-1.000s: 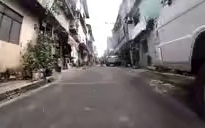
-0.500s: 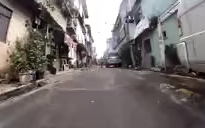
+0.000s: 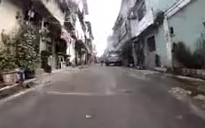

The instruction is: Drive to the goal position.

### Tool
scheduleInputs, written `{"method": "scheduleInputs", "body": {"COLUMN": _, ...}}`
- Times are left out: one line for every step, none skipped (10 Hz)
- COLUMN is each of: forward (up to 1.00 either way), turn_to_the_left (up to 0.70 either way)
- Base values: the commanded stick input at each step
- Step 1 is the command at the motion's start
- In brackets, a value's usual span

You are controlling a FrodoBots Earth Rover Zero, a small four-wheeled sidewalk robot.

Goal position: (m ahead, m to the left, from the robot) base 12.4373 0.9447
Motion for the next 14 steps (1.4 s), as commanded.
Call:
{"method": "scheduleInputs", "body": {"forward": 1.00, "turn_to_the_left": 0.00}}
{"method": "scheduleInputs", "body": {"forward": 1.00, "turn_to_the_left": 0.00}}
{"method": "scheduleInputs", "body": {"forward": 1.00, "turn_to_the_left": 0.00}}
{"method": "scheduleInputs", "body": {"forward": 1.00, "turn_to_the_left": 0.00}}
{"method": "scheduleInputs", "body": {"forward": 1.00, "turn_to_the_left": 0.00}}
{"method": "scheduleInputs", "body": {"forward": 1.00, "turn_to_the_left": 0.00}}
{"method": "scheduleInputs", "body": {"forward": 1.00, "turn_to_the_left": 0.00}}
{"method": "scheduleInputs", "body": {"forward": 1.00, "turn_to_the_left": 0.00}}
{"method": "scheduleInputs", "body": {"forward": 1.00, "turn_to_the_left": 0.00}}
{"method": "scheduleInputs", "body": {"forward": 1.00, "turn_to_the_left": 0.00}}
{"method": "scheduleInputs", "body": {"forward": 1.00, "turn_to_the_left": 0.00}}
{"method": "scheduleInputs", "body": {"forward": 1.00, "turn_to_the_left": 0.00}}
{"method": "scheduleInputs", "body": {"forward": 1.00, "turn_to_the_left": 0.00}}
{"method": "scheduleInputs", "body": {"forward": 1.00, "turn_to_the_left": 0.00}}
